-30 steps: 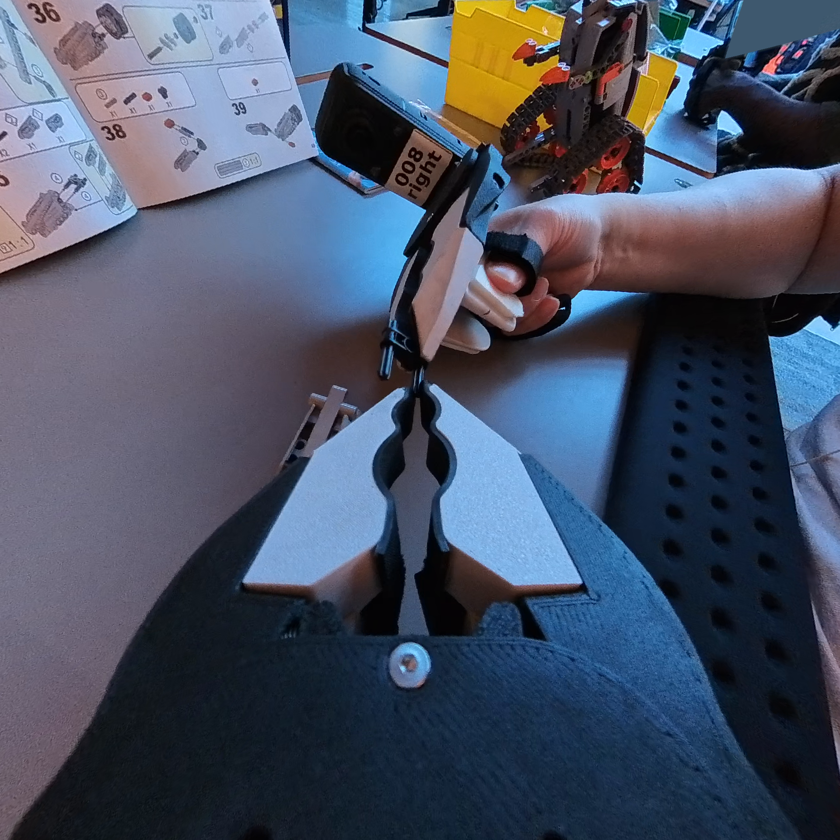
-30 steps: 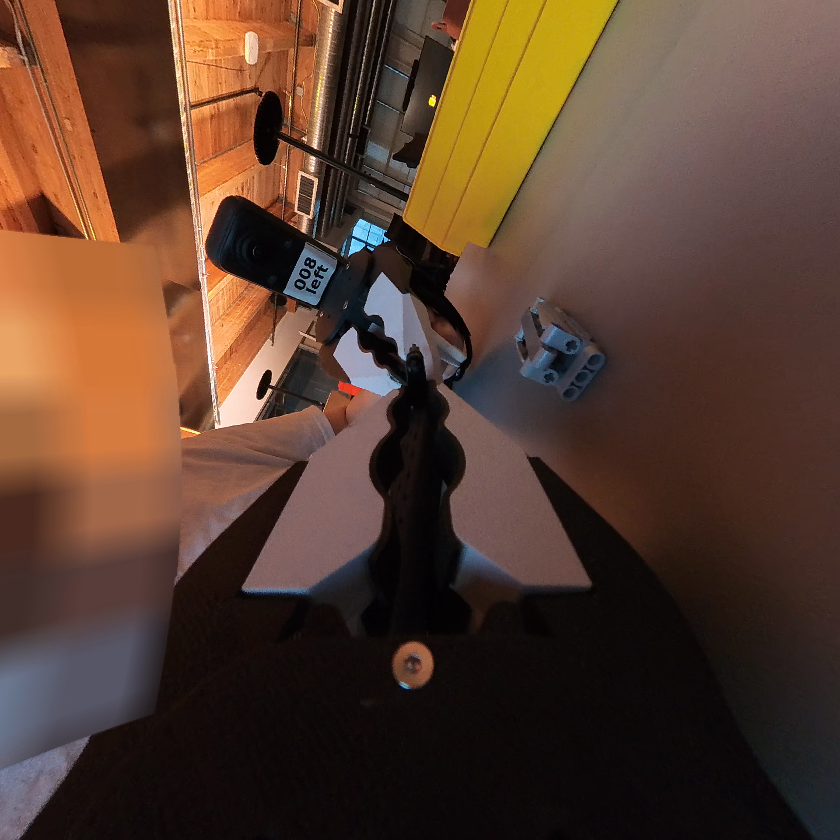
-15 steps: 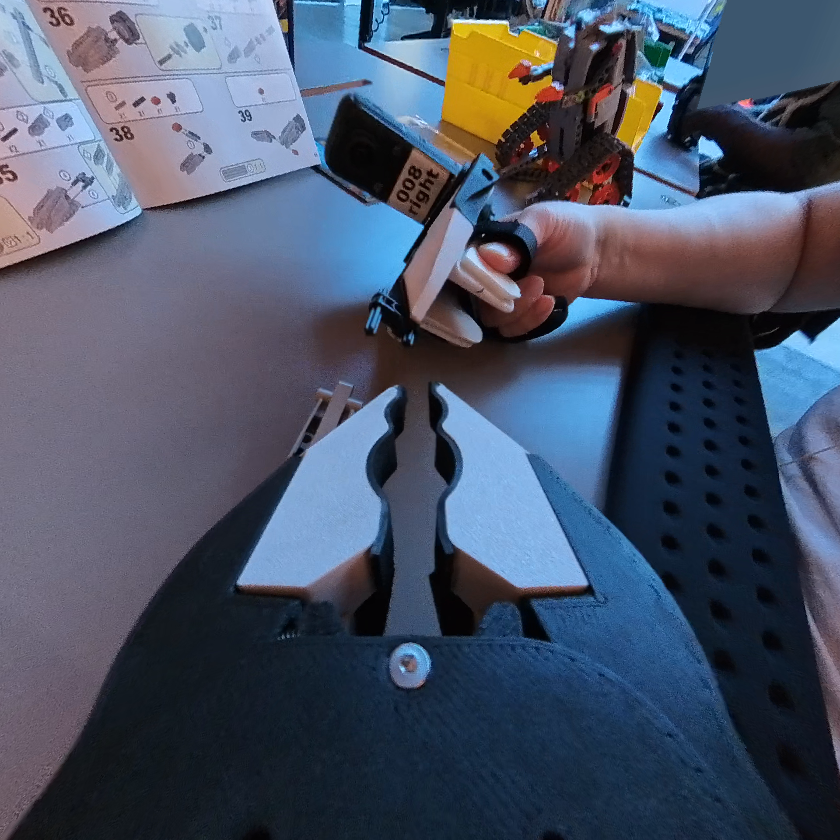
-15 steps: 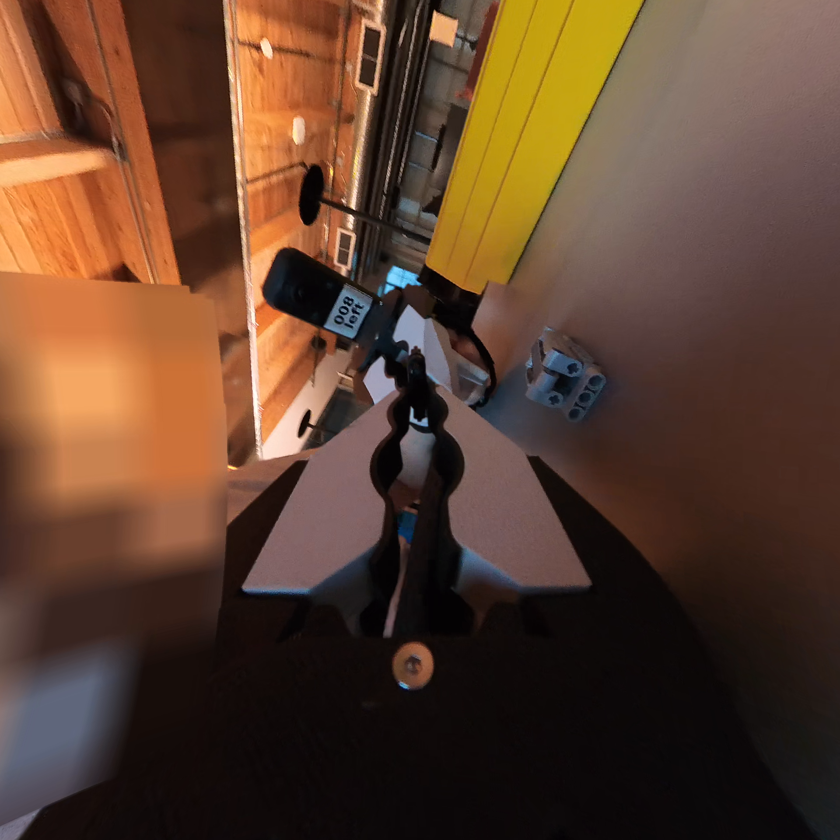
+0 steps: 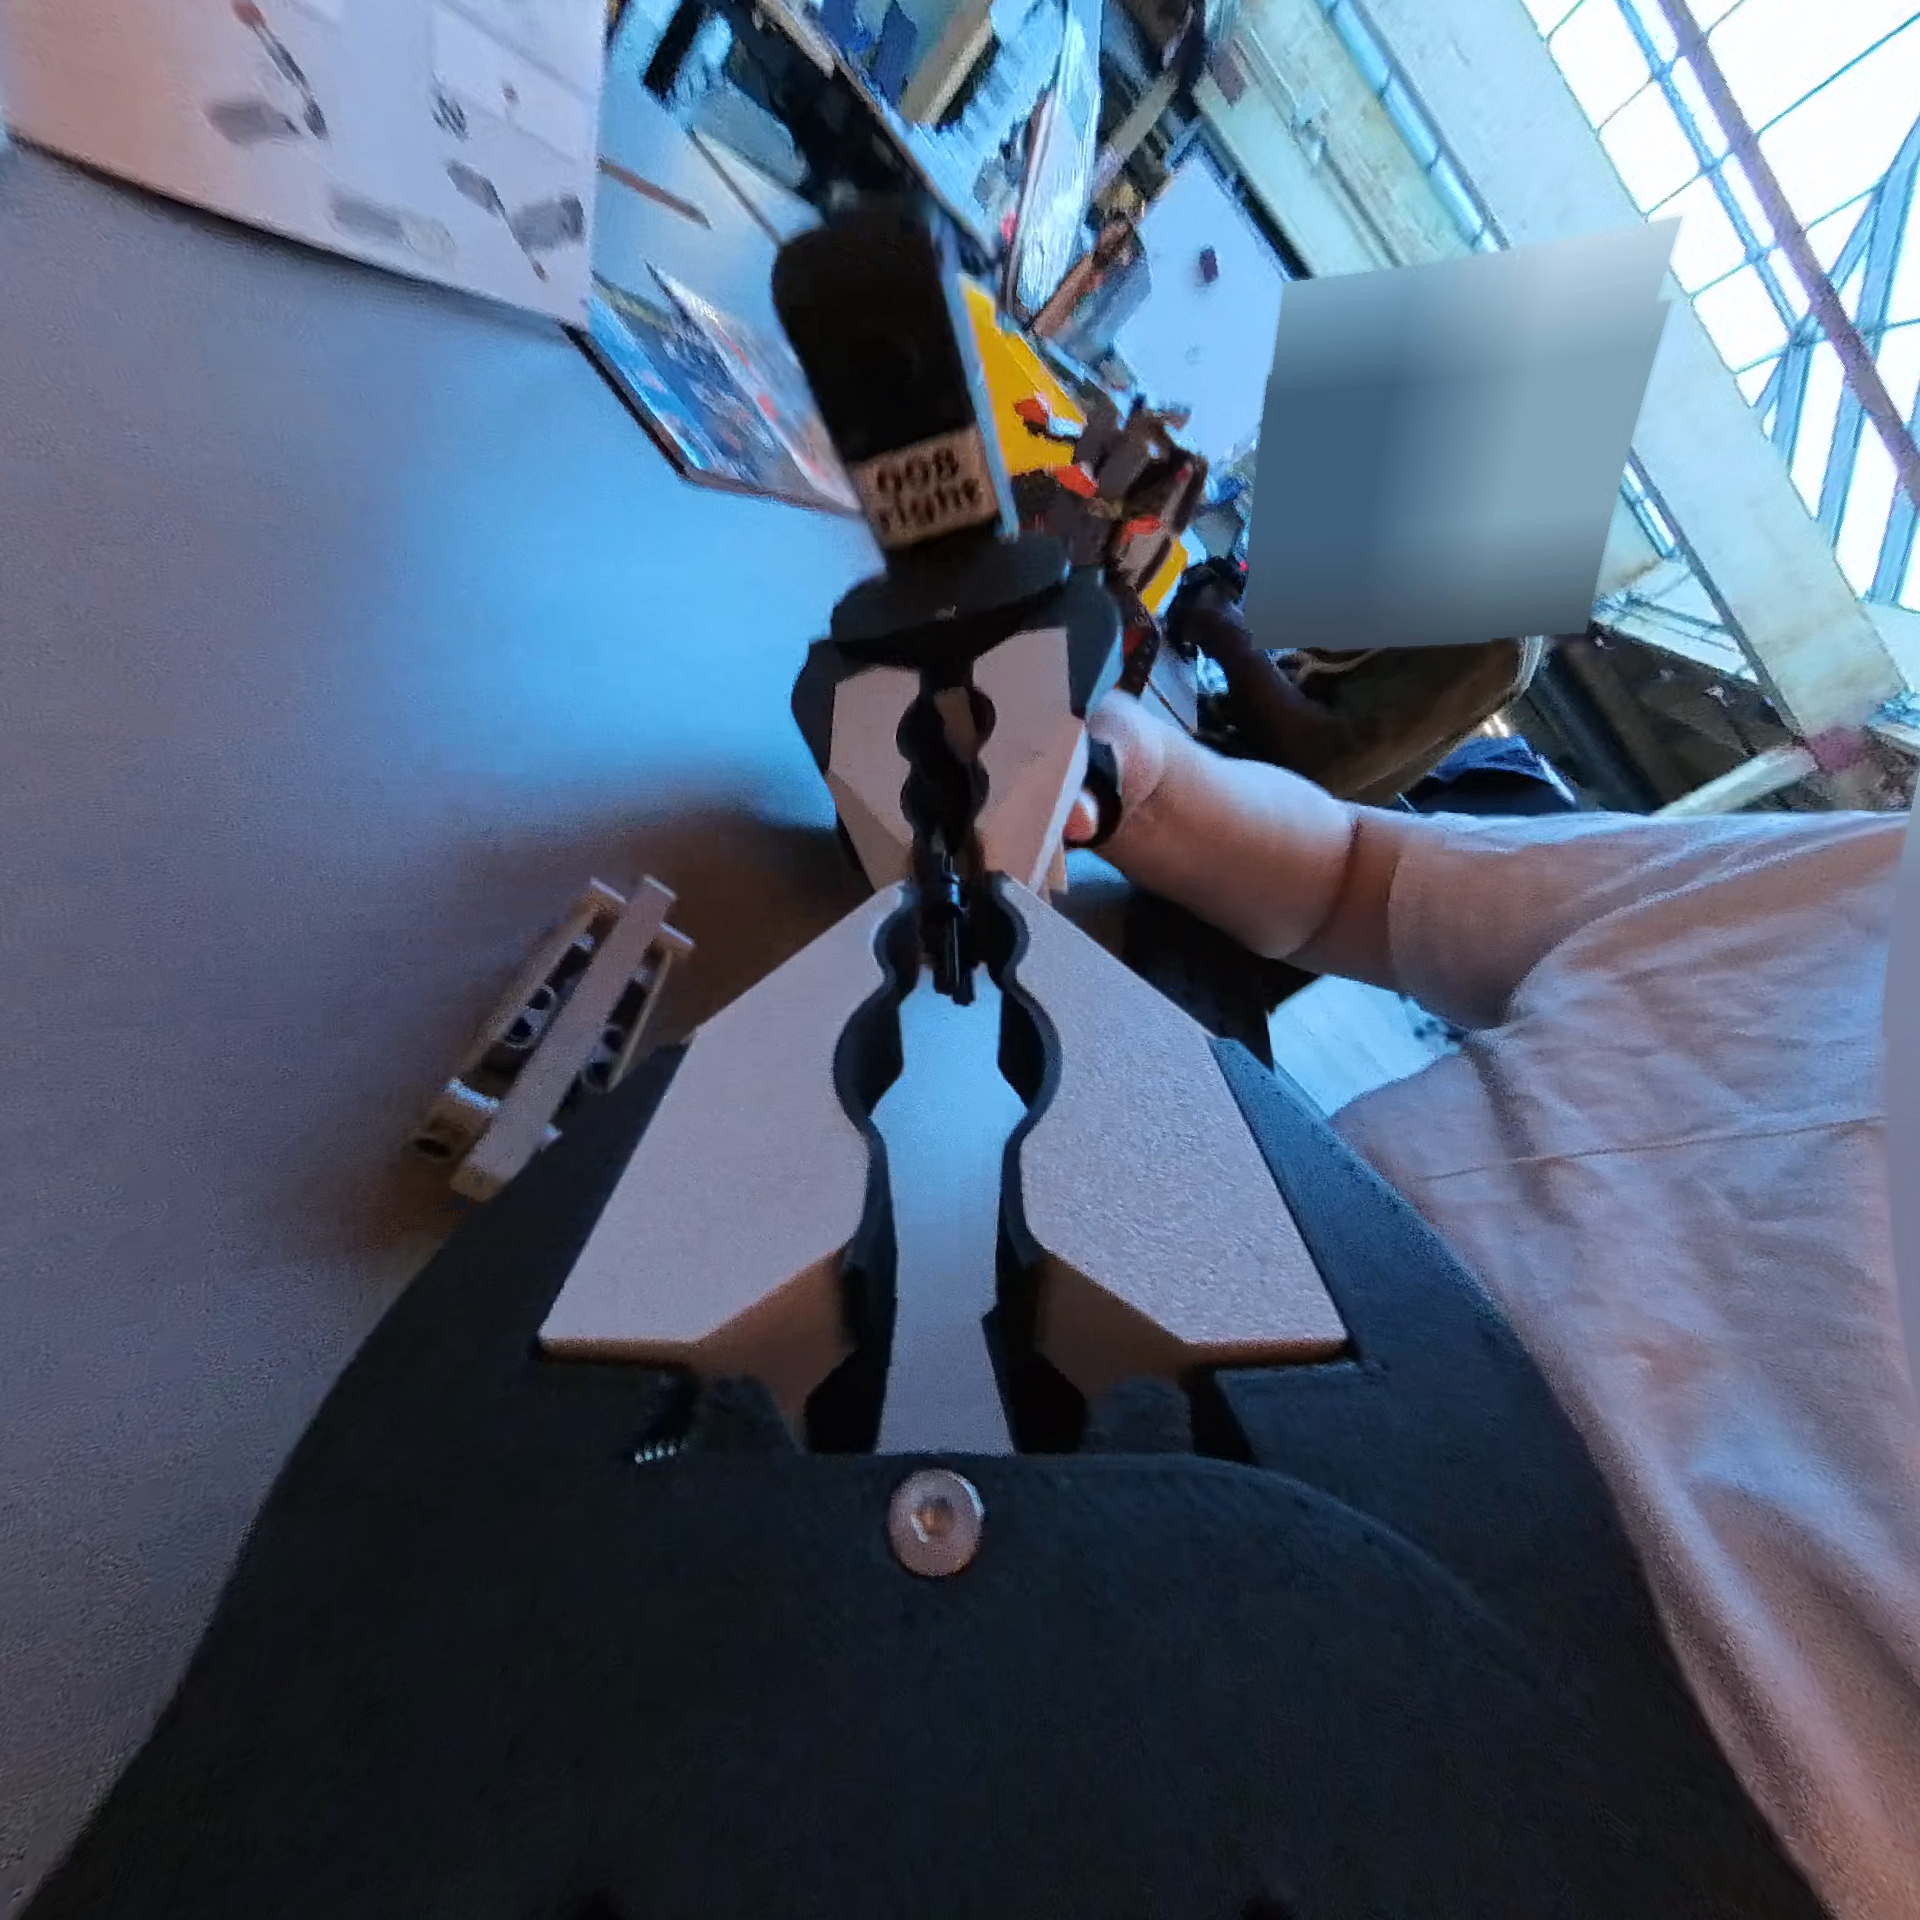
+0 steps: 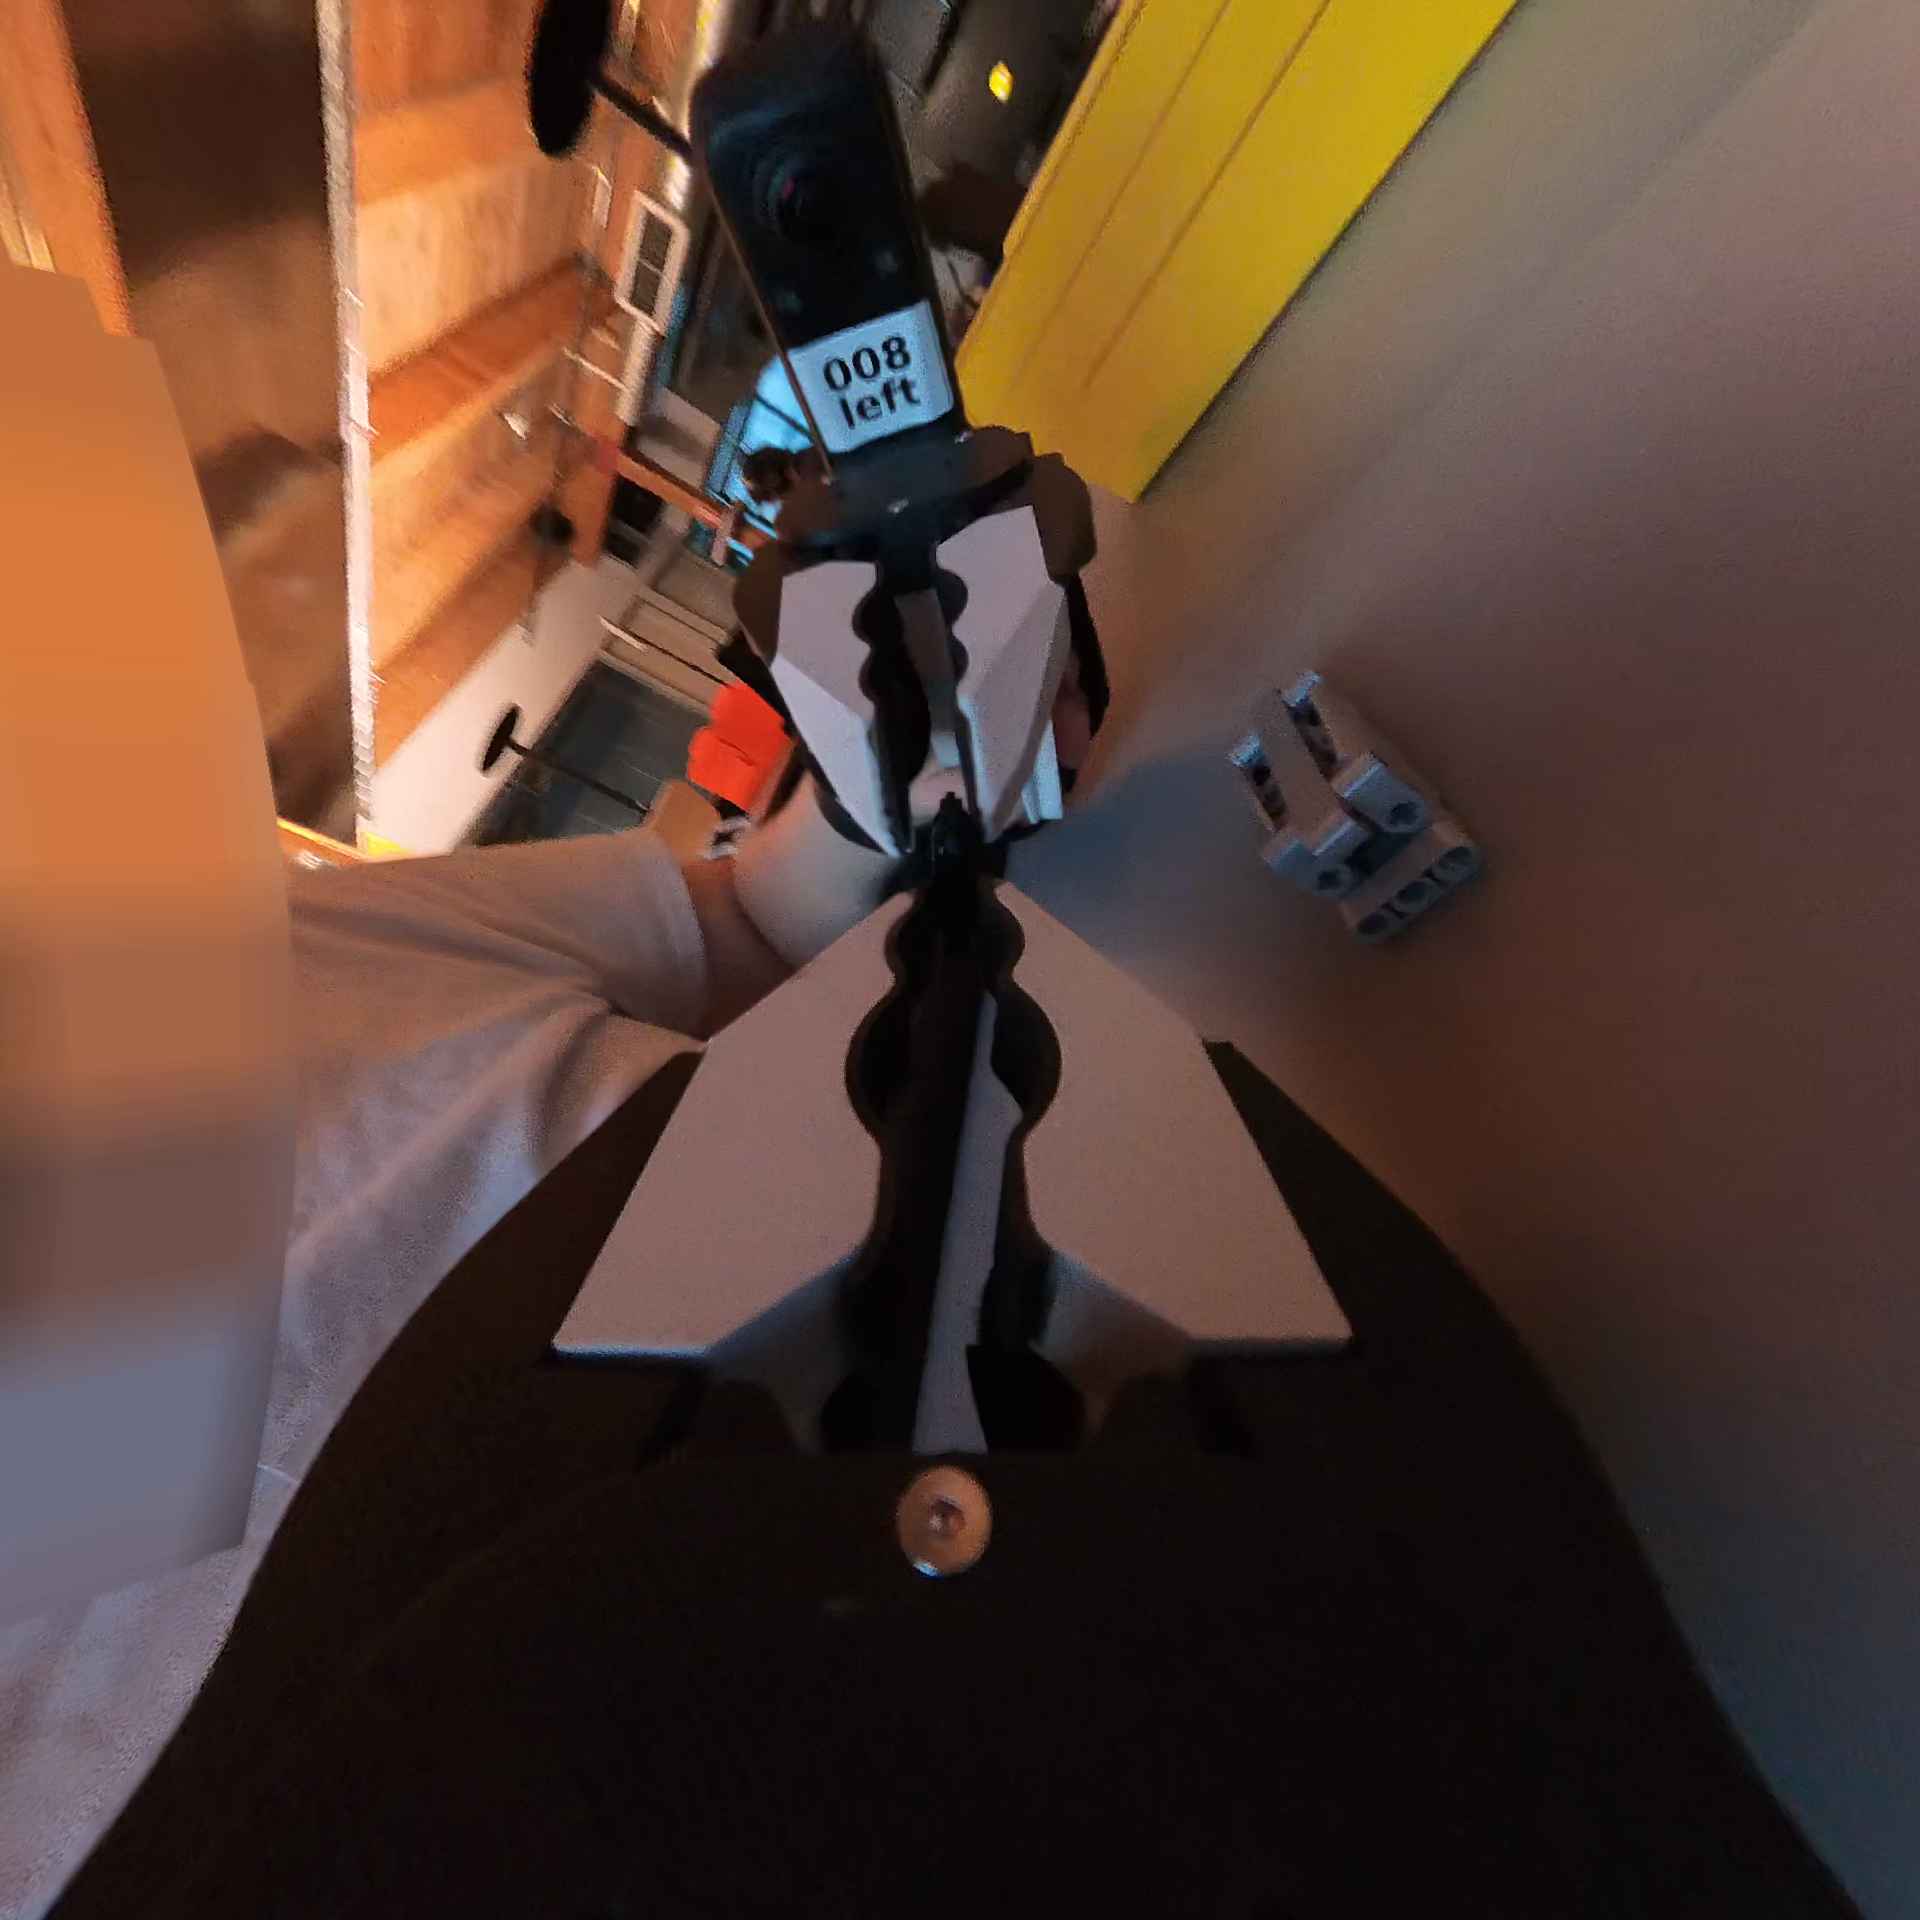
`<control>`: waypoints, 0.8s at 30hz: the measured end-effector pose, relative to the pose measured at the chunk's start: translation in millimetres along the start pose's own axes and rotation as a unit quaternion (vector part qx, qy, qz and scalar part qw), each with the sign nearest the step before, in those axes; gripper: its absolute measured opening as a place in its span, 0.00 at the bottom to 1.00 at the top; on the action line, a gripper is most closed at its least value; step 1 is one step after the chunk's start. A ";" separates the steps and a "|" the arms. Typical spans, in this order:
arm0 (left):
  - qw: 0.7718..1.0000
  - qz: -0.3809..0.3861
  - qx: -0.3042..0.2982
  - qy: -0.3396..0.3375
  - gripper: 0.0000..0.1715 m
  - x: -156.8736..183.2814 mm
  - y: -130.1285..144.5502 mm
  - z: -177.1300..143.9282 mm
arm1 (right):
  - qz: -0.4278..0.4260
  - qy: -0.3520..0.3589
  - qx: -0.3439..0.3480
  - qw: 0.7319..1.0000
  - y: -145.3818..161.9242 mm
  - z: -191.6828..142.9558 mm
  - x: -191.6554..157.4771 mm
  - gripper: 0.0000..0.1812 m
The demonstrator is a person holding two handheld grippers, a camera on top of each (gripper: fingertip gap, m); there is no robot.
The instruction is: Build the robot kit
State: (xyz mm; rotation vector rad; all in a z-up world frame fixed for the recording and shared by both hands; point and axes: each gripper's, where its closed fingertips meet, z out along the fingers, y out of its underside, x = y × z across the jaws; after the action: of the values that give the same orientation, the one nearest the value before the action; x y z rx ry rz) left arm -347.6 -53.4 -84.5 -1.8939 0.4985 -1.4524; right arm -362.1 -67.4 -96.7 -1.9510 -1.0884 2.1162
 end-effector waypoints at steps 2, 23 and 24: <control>0.999 -0.013 -0.029 0.002 0.03 -0.6 9.7 5.6 | -0.031 0.028 -0.029 0.999 4.3 -1.2 1.8 0.03; 0.974 -0.056 0.216 -0.038 0.03 14.8 -51.0 6.2 | -0.550 0.469 -0.006 0.691 -50.6 -36.6 -17.4 0.15; 0.974 -0.056 0.216 -0.041 0.03 13.7 -50.8 6.4 | -0.545 0.472 -0.007 0.693 -50.2 -36.5 -14.9 0.14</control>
State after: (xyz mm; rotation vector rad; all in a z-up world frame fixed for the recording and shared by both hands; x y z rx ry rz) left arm -342.8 -25.7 -39.6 -1.6408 0.0270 -1.4116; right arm -346.8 -21.0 -55.7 -1.3467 -1.3669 0.3710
